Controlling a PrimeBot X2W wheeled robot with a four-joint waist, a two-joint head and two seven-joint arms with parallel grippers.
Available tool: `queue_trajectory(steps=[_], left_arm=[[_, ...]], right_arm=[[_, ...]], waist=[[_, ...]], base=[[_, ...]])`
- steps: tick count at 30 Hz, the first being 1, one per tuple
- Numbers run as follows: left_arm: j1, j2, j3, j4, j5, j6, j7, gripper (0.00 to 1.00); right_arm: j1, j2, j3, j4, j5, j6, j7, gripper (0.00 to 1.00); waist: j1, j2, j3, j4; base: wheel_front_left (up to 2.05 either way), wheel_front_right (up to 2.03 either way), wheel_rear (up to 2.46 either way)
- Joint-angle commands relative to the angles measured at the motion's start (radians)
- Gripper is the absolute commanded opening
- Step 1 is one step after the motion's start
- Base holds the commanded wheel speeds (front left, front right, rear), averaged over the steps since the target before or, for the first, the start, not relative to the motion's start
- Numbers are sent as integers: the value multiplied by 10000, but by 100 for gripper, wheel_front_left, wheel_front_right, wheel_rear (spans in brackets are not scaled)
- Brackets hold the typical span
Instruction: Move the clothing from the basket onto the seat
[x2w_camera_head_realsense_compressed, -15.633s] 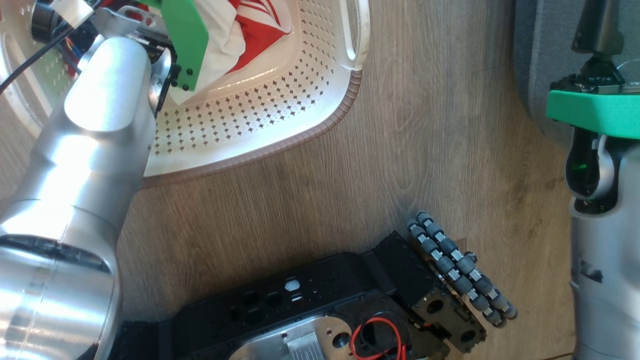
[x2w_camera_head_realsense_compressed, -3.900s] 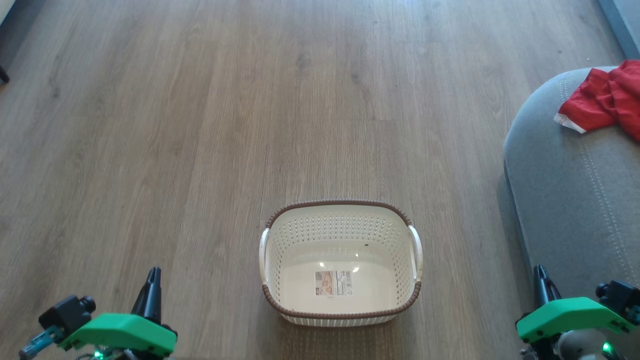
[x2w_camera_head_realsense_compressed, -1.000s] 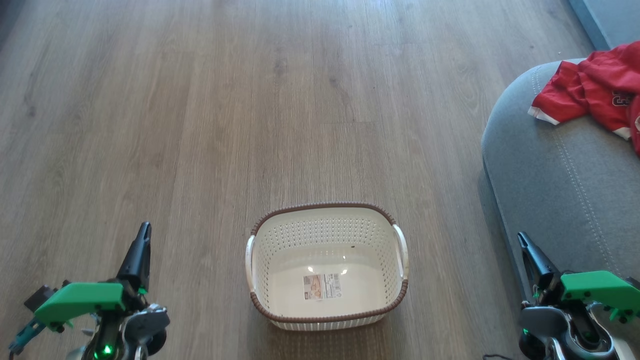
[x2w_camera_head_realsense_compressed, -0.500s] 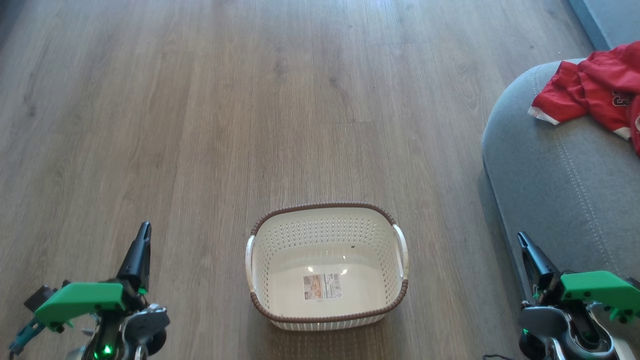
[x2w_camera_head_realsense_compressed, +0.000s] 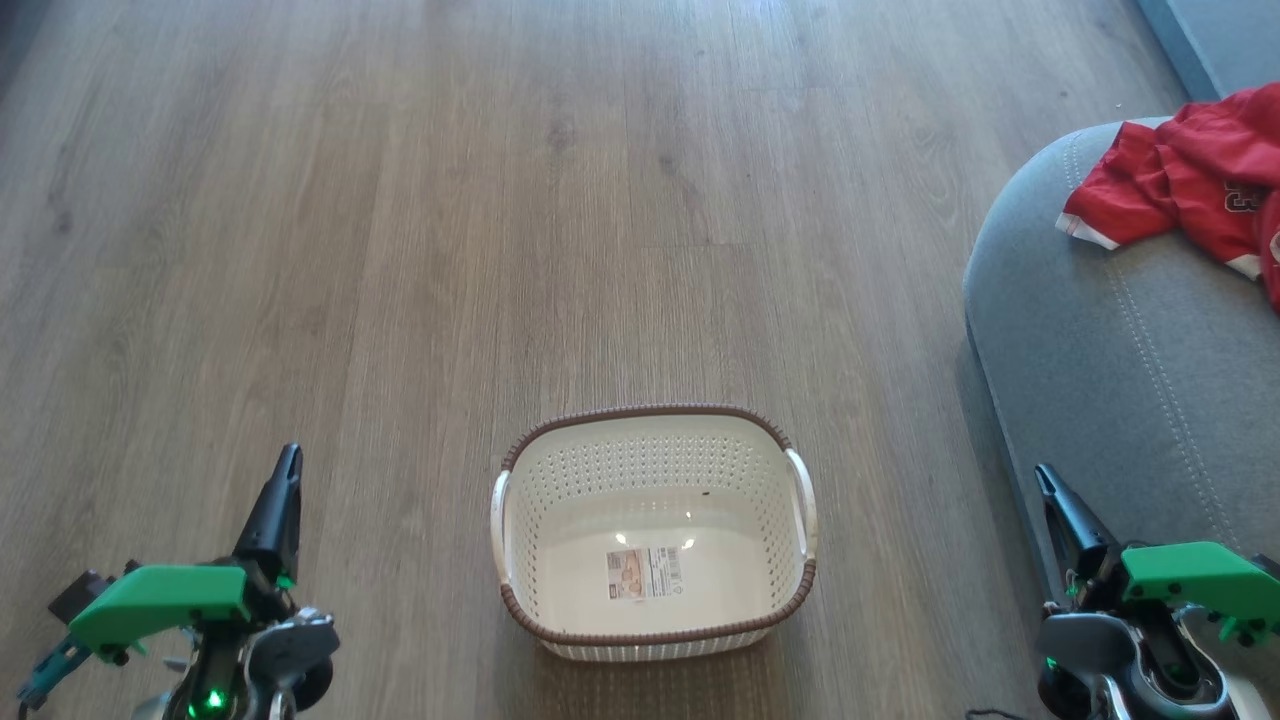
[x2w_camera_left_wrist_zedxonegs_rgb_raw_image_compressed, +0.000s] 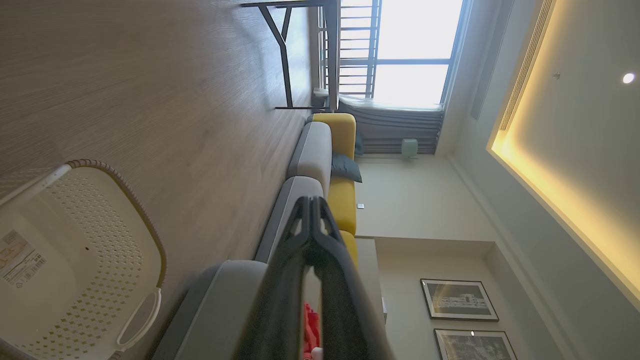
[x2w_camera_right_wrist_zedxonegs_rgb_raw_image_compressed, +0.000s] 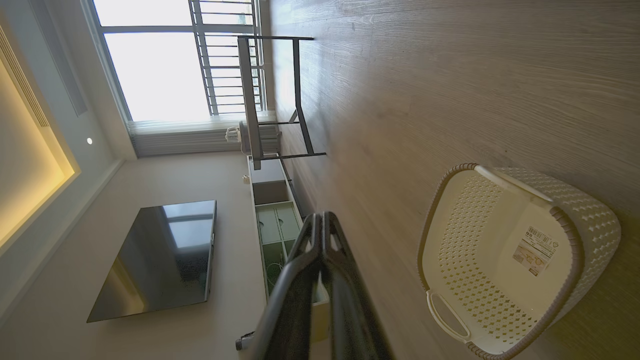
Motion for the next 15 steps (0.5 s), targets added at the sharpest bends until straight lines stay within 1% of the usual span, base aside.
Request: queue_trajectory(steps=[1, 15], left_arm=[[-558, 45, 362, -294, -14, -69, 71, 0], [-558, 43, 364, -294, -12, -69, 73, 0]], right_arm=[[-480, -141, 172, -370, 58, 71, 77, 0], [-480, -141, 173, -370, 59, 71, 77, 0]], waist=[[0, 0, 0, 0], [0, 0, 0, 0]], base=[[0, 0, 0], [0, 0, 0]])
